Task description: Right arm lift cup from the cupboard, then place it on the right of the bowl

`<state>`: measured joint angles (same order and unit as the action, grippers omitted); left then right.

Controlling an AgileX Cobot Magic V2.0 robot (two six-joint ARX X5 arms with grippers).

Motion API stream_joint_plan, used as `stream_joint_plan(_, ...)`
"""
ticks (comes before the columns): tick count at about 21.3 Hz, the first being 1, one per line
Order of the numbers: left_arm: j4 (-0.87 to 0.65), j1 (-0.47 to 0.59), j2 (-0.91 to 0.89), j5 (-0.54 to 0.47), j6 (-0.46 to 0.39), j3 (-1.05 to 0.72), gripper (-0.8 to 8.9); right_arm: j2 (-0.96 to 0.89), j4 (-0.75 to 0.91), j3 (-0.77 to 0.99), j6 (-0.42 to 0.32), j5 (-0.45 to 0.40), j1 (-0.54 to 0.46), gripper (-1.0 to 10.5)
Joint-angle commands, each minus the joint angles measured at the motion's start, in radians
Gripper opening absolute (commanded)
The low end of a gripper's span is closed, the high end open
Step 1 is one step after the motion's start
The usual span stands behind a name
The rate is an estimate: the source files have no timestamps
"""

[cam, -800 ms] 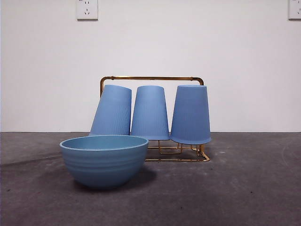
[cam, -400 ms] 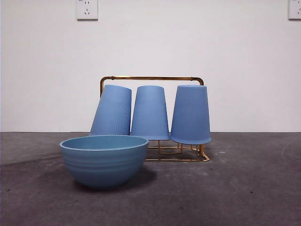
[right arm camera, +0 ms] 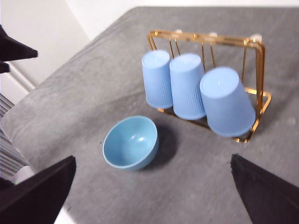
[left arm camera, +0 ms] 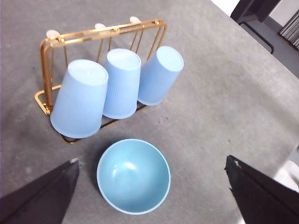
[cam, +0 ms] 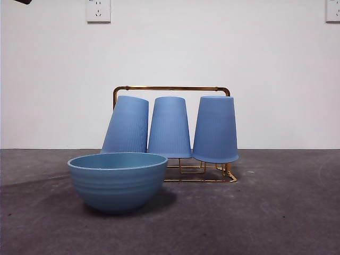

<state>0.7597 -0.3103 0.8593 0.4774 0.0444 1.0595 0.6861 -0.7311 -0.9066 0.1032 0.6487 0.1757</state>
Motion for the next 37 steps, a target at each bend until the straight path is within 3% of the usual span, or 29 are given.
stream_joint_plan(1, -0.002, -0.006, -0.007, 0.006, 0.002, 0.024, 5.04, 0.075, -0.023, -0.035, 0.023, -0.036, 0.021, 5.7)
stream_joint_plan(6, 0.047, -0.006, -0.028, 0.006, 0.001, 0.024, 5.01, 0.314, -0.09, -0.166, 0.019, -0.187, 0.122, 5.7)
stream_joint_plan(13, 0.111, -0.006, -0.032, 0.006, 0.0, 0.024, 5.01, 0.718, -0.169, -0.476, 0.011, -0.436, 0.277, 5.7)
stream_joint_plan(22, 0.116, -0.006, -0.032, 0.006, -0.002, 0.024, 5.01, 1.092, -0.292, -0.823, -0.013, -0.629, 0.359, 5.7)
stream_joint_plan(30, 0.116, -0.033, -0.031, 0.006, -0.002, 0.024, 5.01, 1.196, -0.257, -0.846, -0.018, -0.676, 0.35, 5.7)
stream_joint_plan(34, 0.116, -0.038, -0.031, 0.006, -0.002, 0.024, 5.01, 1.205, -0.245, -0.846, -0.013, -0.672, 0.345, 4.3)
stream_joint_plan(37, 0.116, -0.038, -0.031, 0.006, -0.002, 0.024, 5.01, 1.205, -0.258, -0.846, 0.012, -0.667, 0.338, 4.3)
